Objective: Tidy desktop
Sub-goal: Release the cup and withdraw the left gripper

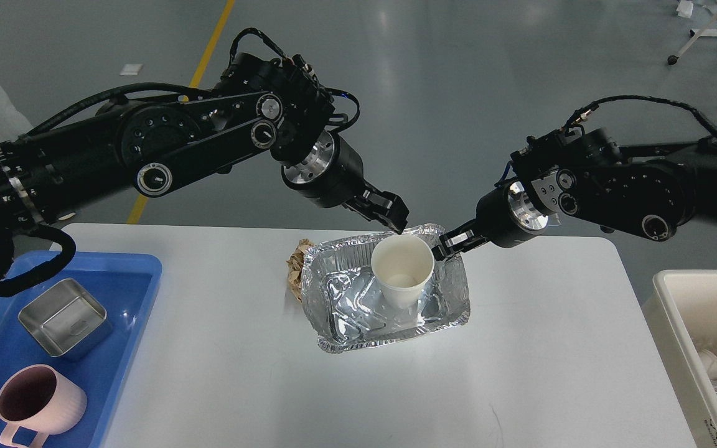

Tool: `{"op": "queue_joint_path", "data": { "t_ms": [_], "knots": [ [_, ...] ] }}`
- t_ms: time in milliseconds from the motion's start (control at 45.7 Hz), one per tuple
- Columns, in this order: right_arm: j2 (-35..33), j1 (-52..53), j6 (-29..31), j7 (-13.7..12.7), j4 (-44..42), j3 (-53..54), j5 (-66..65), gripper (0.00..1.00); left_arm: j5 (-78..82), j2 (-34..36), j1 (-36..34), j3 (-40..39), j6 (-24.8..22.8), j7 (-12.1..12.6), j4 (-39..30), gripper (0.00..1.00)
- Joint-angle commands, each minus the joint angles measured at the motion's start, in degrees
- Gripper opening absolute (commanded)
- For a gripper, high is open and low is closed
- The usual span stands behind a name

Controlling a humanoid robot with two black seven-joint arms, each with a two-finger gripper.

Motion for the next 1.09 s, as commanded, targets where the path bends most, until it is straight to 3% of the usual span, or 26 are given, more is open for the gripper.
{"op": "queue_joint_path", "data": {
  "t_ms": [0,284,394,481,700,897,1072],
  "knots": [
    [-0.1,0.0,0.0,0.0,0.0,0.1,0.1,0.0,-1.5,3.0,1.6,-2.2,2.6,-0.3,0.4,0.6],
    [-0.4,-0.2,0.0,0.0,-0.1,0.1,0.1,0.0,-3.4,13.3,13.4,-15.5,8.4,0.5,0.4,0.6],
    [-0.4,-0.2,-0.2,0.0,-0.1,0.1,0.1,0.0,-3.4,15.3,16.1,-18.2,12.7,0.8,0.4,0.6],
    [-1.0,-0.2,-0.2,0.0,-0.1,0.1,0.1,0.0,-3.5,17.6,17.8,-18.3,17.1,1.8,0.2,0.6],
    [-1.0,-0.2,-0.6,0.0,-0.1,0.4,0.3,0.0,-3.3,22.1,24.8,-17.8,28.4,7.5,-1.8,0.6],
    [-1.0,-0.7,-0.6,0.0,-0.1,0.4,1.5,0.0,-1.8,27.8,30.9,-14.9,30.0,10.3,-9.5,0.59],
    [-0.8,-1.1,-0.6,0.0,-0.1,0.4,1.5,0.0,2.5,34.5,32.6,-8.0,31.0,10.6,-16.5,0.59]
  ]
}}
